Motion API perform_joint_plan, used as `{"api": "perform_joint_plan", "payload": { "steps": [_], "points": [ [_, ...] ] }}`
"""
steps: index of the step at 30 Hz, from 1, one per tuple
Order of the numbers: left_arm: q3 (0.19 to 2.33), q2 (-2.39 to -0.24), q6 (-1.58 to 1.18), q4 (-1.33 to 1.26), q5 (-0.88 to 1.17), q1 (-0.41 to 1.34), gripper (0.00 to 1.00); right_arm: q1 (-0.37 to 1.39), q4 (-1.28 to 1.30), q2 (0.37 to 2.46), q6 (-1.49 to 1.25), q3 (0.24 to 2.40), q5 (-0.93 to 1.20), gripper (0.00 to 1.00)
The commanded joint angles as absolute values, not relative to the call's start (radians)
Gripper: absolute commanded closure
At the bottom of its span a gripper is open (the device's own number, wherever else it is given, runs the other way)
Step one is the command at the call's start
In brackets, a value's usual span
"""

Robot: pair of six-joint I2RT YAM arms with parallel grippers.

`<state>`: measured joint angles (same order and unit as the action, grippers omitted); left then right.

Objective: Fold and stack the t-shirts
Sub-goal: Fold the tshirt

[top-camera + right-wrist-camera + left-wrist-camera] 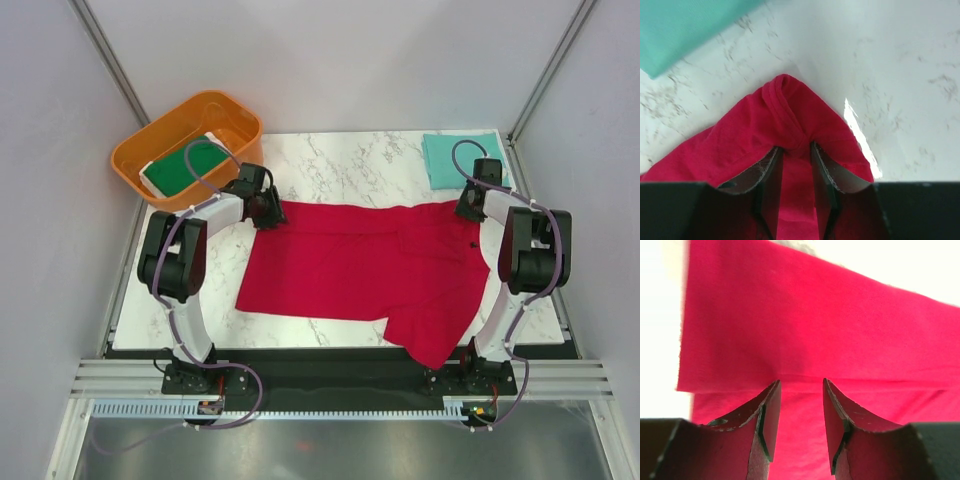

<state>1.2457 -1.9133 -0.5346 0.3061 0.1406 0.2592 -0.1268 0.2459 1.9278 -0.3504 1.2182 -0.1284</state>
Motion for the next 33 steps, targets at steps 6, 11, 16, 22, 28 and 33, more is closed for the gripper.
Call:
{"api": "perform_joint_plan", "payload": {
  "steps": [6, 11, 16, 22, 28, 33],
  "points": [
    [1.308, -1.925, -0.551, 0.287, 0.089, 0.253, 0.54, -0.13, 0.273, 2.03, -0.319, 1.361, -0.054, 0.62],
    [1.321, -1.835, -0.476, 0.287, 0.159, 0.3, 0.57, -0.132, 0.471, 1.936, -0.356, 1.413, -0.161, 0.5],
    [1.33, -1.738, -0.456, 0.276, 0.27, 0.42, 0.57, -0.173, 0.65, 1.836, -0.475, 1.41, -0.201, 0.52],
    [1.28, -1.727, -0.639, 0.111, 0.345, 0.595, 0.6, -0.187, 0.66, 1.717, -0.635, 1.264, -0.17, 0.57],
    [1.27, -1.831, -0.738, -0.121, 0.348, 0.716, 0.58, -0.193, 0.589, 1.669, -0.724, 1.146, -0.117, 0.62],
    [1.348, -1.956, -0.779, -0.14, 0.309, 0.779, 0.58, -0.193, 0.586, 1.666, -0.794, 1.098, -0.127, 0.64]
  ]
}}
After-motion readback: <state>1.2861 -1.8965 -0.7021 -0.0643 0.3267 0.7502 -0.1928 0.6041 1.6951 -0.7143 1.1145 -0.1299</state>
